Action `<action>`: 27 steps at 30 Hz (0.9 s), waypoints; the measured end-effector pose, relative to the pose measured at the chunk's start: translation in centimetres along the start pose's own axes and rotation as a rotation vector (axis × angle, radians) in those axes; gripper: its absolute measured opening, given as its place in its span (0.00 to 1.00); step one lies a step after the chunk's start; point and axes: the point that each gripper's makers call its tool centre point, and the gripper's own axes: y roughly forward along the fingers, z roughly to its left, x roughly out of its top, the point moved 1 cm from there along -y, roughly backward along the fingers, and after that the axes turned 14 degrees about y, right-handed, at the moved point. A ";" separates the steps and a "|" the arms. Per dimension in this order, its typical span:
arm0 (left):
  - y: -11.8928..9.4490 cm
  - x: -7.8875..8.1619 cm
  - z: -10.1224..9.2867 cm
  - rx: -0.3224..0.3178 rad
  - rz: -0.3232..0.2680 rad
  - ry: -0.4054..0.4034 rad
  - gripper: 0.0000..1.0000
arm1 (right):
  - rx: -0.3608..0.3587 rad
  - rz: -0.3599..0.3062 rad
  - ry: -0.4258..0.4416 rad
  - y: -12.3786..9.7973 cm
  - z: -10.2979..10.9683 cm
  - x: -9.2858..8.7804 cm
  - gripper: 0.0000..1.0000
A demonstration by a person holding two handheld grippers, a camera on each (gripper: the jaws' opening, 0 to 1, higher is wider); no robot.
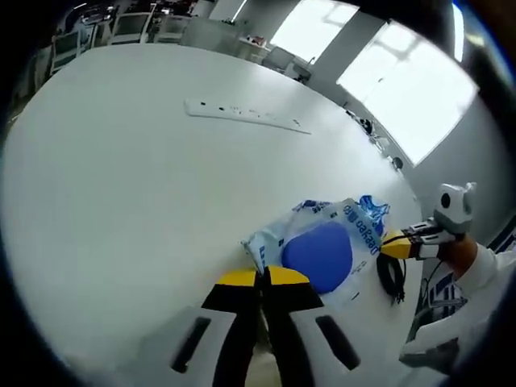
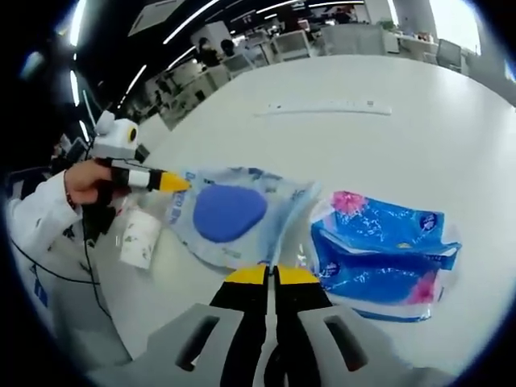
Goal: Arrange the tabletop items into an orderly group along one side of the table until the central work area is clear of visible clutter.
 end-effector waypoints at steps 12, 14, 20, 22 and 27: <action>0.4 -0.2 0.3 0.002 -0.001 -0.025 0.00 | -0.003 0.003 0.015 0.2 -0.3 -0.2 0.00; 0.4 -0.2 0.3 0.003 -0.003 -0.034 0.00 | -0.002 0.003 0.019 0.2 -0.3 -0.2 0.00; 0.5 -0.2 0.4 0.007 -0.005 -0.042 0.00 | 0.005 0.000 0.019 0.1 -0.3 -0.2 0.00; 0.5 -0.2 0.4 0.007 -0.007 -0.047 0.00 | 0.003 -0.003 0.016 0.1 -0.4 -0.1 0.00; 0.6 -0.2 0.4 0.009 -0.006 -0.045 0.01 | 0.004 -0.004 0.019 0.0 -0.4 -0.1 0.01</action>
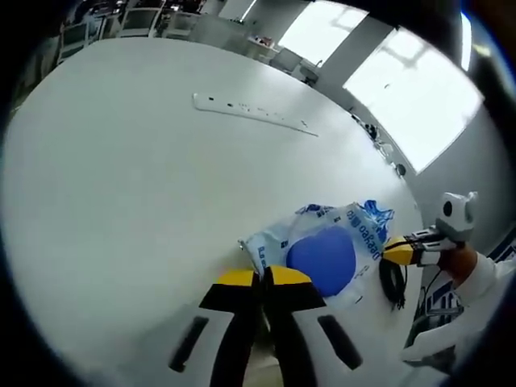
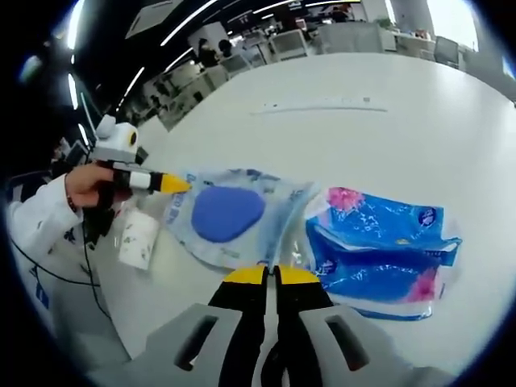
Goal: Arrange the tabletop items into an orderly group along one side of the table until the central work area is clear of visible clutter.
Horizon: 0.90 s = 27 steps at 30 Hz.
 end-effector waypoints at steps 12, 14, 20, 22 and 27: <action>-0.2 0.2 -0.2 -0.013 -0.012 0.004 0.06 | -0.003 -0.004 -0.007 -0.1 0.0 -0.1 0.02; -0.2 0.3 -0.3 -0.018 -0.014 0.009 0.07 | -0.004 -0.004 -0.010 -0.1 0.0 -0.1 0.02; -0.6 0.3 -0.5 -0.024 -0.020 0.010 0.10 | -0.003 -0.008 -0.010 -0.2 0.1 0.0 0.02; -0.8 0.4 -0.5 -0.028 -0.022 0.007 0.12 | -0.004 -0.007 -0.014 -0.2 0.1 -0.1 0.02; -1.0 0.6 -0.8 -0.033 -0.026 0.014 0.15 | -0.006 -0.014 -0.013 -0.5 0.2 0.0 0.04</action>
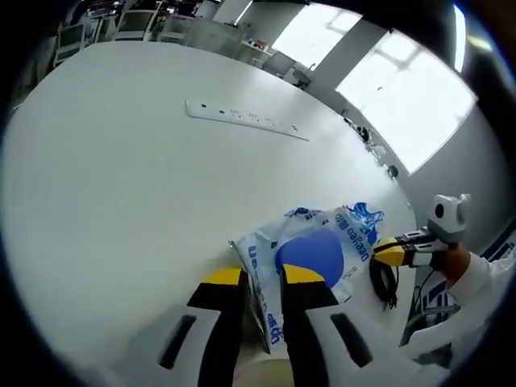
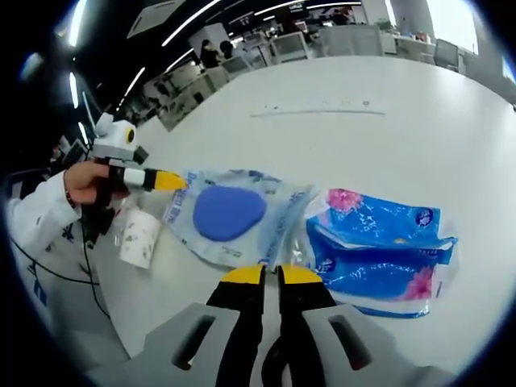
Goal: Arrange the tabletop items into an orderly group along one side of the table until the central work area is clear of visible clutter.
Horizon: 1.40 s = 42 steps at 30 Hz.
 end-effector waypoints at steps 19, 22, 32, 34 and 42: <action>-2.1 0.8 -0.7 -0.002 -0.037 0.024 0.25 | -0.008 -0.042 -0.031 -1.9 0.5 0.9 0.14; -2.5 1.2 -0.8 0.001 -0.053 0.031 0.25 | -0.008 -0.051 -0.039 -2.2 0.6 1.2 0.16; -3.7 1.5 -1.2 -0.001 -0.073 0.051 0.40 | 0.019 -0.063 -0.062 -2.5 1.6 1.8 0.26; -4.0 1.7 -1.4 -0.005 -0.081 0.059 0.43 | 0.025 -0.064 -0.071 -2.6 1.8 1.9 0.27; -5.7 2.7 -2.6 -0.030 -0.127 0.085 0.63 | 0.050 -0.076 -0.081 -2.9 2.8 2.5 0.32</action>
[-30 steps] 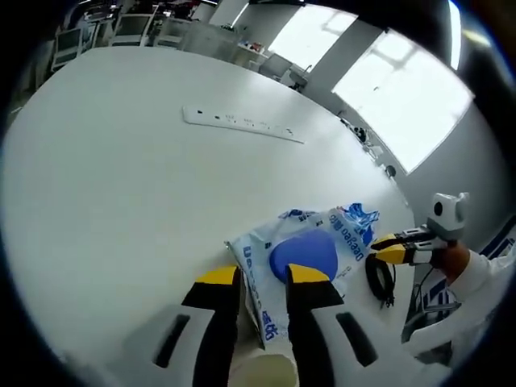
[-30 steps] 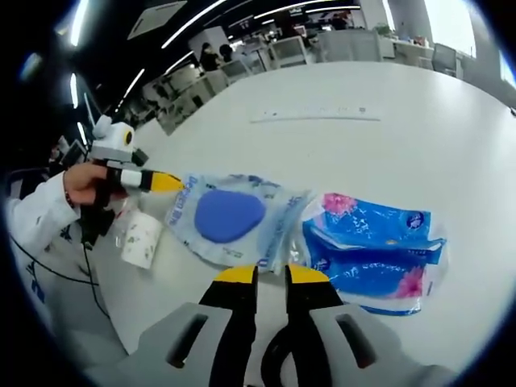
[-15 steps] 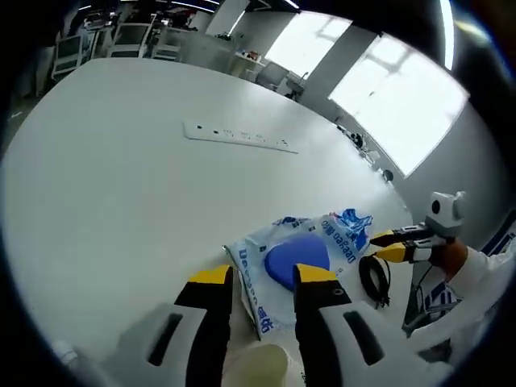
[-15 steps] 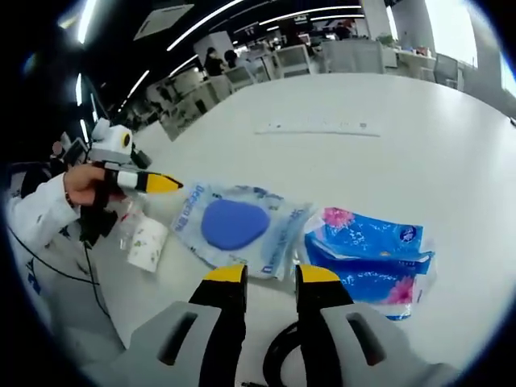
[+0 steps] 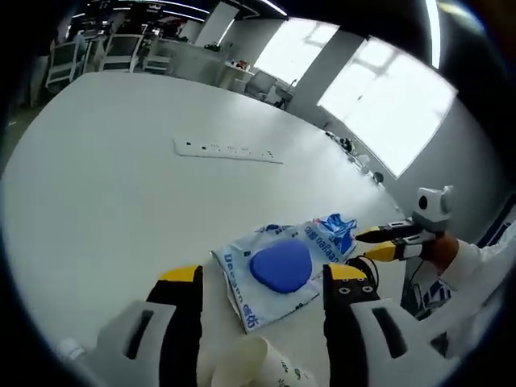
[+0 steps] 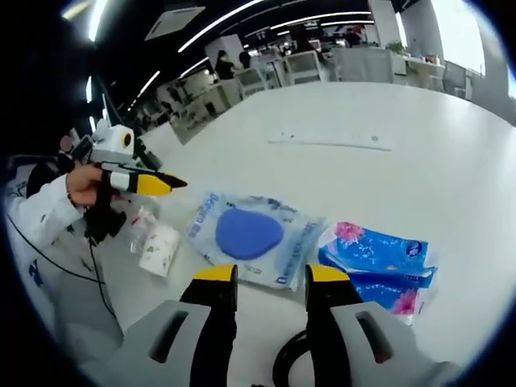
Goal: Arrange the tabletop items into an orderly group along one side of the table until the central work area is clear of visible clutter.
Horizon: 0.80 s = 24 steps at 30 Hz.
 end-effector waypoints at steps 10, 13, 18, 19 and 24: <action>-2.4 0.1 -0.5 -0.003 -0.021 0.034 0.75 | 0.035 0.004 -0.020 -0.4 1.0 0.5 0.38; -3.4 0.3 -0.4 0.006 -0.038 0.029 0.76 | 0.047 -0.001 -0.025 -0.7 1.4 0.9 0.39; -5.0 0.3 -0.5 0.025 -0.059 0.036 0.77 | 0.068 -0.007 -0.040 -0.8 2.2 1.6 0.42; -5.3 0.3 -0.5 0.028 -0.063 0.034 0.77 | 0.072 -0.007 -0.043 -0.8 2.4 1.7 0.43; -6.8 0.0 -0.5 0.048 -0.074 0.032 0.77 | 0.100 0.006 -0.066 -0.8 3.5 2.1 0.45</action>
